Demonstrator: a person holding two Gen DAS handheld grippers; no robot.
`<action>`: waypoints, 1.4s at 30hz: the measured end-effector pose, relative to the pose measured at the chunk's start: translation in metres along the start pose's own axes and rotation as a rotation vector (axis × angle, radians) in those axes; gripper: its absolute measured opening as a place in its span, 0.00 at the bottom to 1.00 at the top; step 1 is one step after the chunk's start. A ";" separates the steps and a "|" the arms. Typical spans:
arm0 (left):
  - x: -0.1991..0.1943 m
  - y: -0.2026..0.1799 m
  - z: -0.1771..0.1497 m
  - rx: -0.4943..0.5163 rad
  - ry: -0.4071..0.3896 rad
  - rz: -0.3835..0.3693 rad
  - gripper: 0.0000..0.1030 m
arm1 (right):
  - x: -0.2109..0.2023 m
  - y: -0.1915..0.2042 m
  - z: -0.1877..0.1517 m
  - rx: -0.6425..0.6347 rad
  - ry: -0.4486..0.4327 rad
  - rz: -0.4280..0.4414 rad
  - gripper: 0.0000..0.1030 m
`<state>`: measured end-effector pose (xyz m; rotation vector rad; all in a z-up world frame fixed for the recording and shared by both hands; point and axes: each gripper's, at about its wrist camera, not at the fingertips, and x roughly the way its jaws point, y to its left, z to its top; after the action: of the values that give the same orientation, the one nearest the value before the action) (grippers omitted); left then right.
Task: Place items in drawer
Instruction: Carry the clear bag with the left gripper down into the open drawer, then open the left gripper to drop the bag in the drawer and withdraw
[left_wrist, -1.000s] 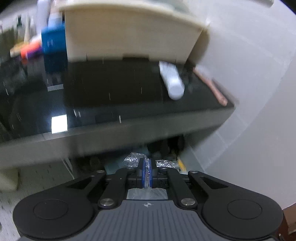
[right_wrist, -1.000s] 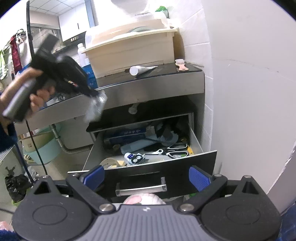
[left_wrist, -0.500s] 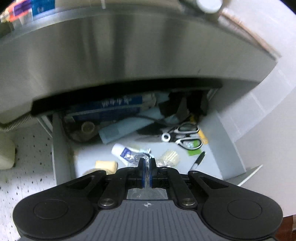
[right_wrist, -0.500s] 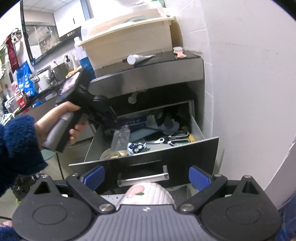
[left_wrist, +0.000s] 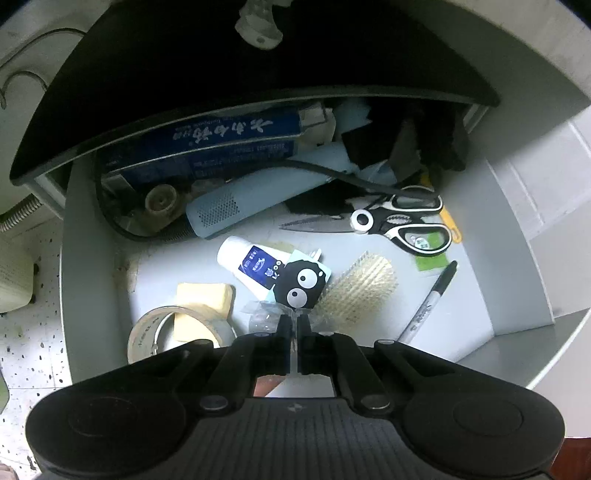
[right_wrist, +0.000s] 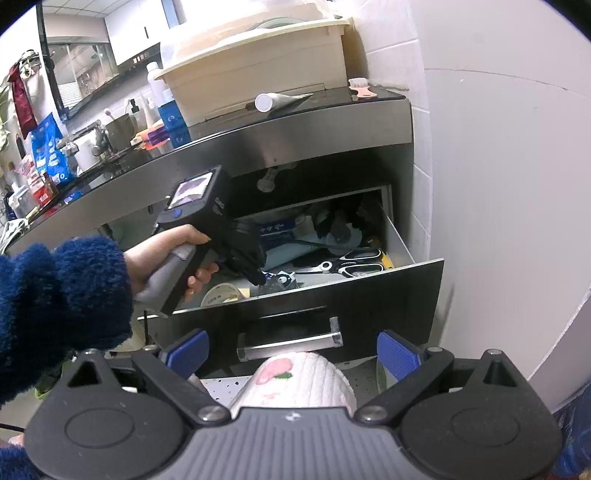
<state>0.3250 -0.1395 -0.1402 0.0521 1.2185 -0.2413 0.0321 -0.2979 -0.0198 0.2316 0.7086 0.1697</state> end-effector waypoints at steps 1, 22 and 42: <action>0.002 -0.001 0.000 0.000 0.005 0.001 0.03 | 0.000 0.000 0.000 0.002 0.002 -0.002 0.95; -0.012 -0.004 0.000 0.023 -0.025 -0.010 0.47 | 0.006 0.003 0.001 -0.001 0.019 0.001 0.95; -0.136 -0.006 -0.043 0.088 -0.237 -0.078 0.82 | 0.009 0.023 0.002 -0.055 0.014 0.029 0.95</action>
<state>0.2399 -0.1165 -0.0281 0.0508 0.9746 -0.3593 0.0390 -0.2742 -0.0176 0.1885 0.7140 0.2186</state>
